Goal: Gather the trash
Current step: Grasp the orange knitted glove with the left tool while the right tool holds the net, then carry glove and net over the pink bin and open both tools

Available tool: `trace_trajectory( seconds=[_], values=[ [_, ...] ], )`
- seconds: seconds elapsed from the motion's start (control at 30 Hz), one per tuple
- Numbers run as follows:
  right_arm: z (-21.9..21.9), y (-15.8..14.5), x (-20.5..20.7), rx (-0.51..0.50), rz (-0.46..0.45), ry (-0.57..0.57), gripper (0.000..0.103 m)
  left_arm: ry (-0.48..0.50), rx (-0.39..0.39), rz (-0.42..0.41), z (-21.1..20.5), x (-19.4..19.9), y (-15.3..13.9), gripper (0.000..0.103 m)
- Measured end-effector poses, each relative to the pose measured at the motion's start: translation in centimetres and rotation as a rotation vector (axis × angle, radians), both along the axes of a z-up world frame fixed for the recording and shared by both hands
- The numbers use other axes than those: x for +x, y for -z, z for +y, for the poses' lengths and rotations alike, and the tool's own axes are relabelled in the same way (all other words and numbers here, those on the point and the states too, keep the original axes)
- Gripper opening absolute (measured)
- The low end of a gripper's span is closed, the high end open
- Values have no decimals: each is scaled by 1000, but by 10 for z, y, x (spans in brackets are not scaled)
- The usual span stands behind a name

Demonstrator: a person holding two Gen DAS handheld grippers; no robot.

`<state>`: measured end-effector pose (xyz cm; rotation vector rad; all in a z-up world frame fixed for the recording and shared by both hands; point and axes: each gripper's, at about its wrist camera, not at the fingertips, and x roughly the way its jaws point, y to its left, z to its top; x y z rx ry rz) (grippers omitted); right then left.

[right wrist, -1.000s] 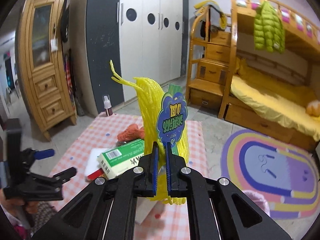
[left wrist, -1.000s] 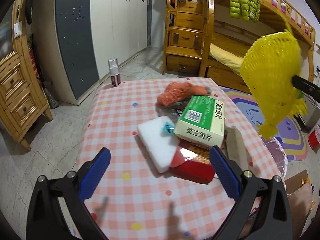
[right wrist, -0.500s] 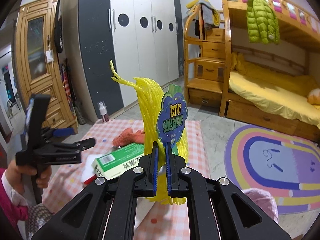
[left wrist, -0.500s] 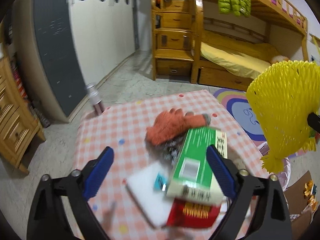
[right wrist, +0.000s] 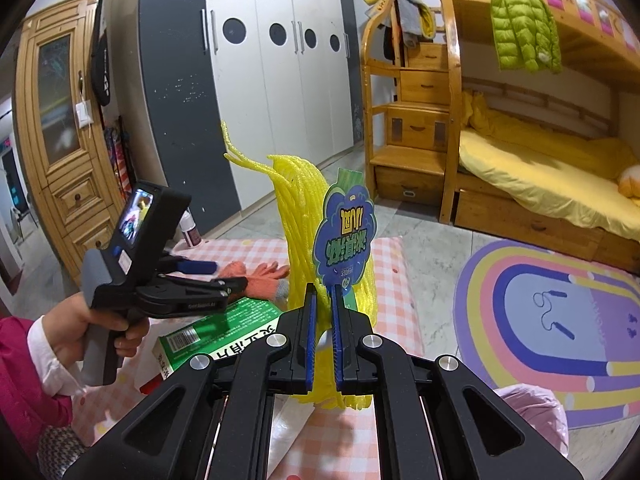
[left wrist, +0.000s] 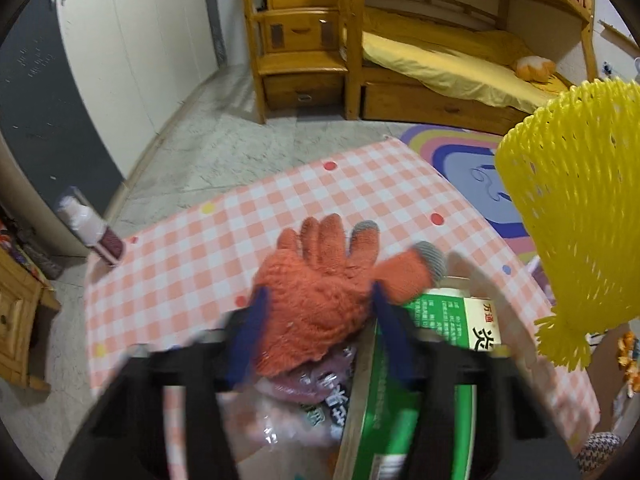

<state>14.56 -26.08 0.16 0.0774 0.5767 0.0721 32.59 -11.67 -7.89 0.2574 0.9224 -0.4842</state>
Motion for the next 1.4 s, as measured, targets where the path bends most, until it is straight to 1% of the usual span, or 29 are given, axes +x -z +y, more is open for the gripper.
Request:
trace_trajectory(
  seconds=[0.03, 0.1, 0.13, 0.2, 0.23, 0.27, 0.37, 0.4, 0.47, 0.57, 0.63, 0.77, 0.83, 0.9, 1.0, 1.2, 1.4],
  values=[
    [-1, -1, -1, 2, -1, 1, 7, 3, -10, 2, 1, 1, -1, 11],
    [-2, -6, -6, 3, -11, 6, 7, -22, -14, -57, 7, -6, -16, 11],
    [-4, -13, -11, 9, -32, 10, 7, -31, -31, -77, 11, -9, -26, 10],
    [-7, -25, -22, 15, -68, 22, 7, -64, -106, -133, 26, -24, -61, 10],
    [-8, -31, -29, 19, -85, 26, 7, -71, -129, -157, 31, -30, -75, 10],
    [-9, -36, -33, 22, -98, 29, 7, -74, -158, -196, 37, -43, -96, 10],
    [-11, -53, -52, 26, -138, 32, 7, -57, -209, -264, 44, -73, -136, 10],
    [-11, -57, -58, 27, -147, 33, 7, -46, -228, -291, 45, -90, -152, 10],
    [-12, -65, -73, 28, -161, 36, 7, -22, -248, -322, 42, -114, -170, 10],
    [-18, -69, -94, 38, -162, 46, 7, 14, -268, -340, 29, -145, -181, 10],
    [-25, -68, -107, 47, -153, 61, 7, 41, -273, -343, 16, -165, -179, 10],
    [-42, -55, -134, 56, -112, 115, 7, 66, -253, -351, -16, -204, -153, 10],
    [-54, -45, -148, 65, -84, 149, 7, 75, -262, -332, -35, -220, -135, 11],
    [-65, -36, -158, 67, -62, 180, 7, 87, -248, -323, -55, -232, -118, 11],
    [-89, -18, -178, 69, -20, 245, 7, 155, -232, -282, -94, -248, -95, 11],
    [-136, 11, -199, 112, 19, 362, 7, 267, -238, -220, -156, -254, -69, 11],
    [-172, 40, -202, 161, 45, 438, 7, 318, -230, -168, -207, -239, -43, 11]
  ],
)
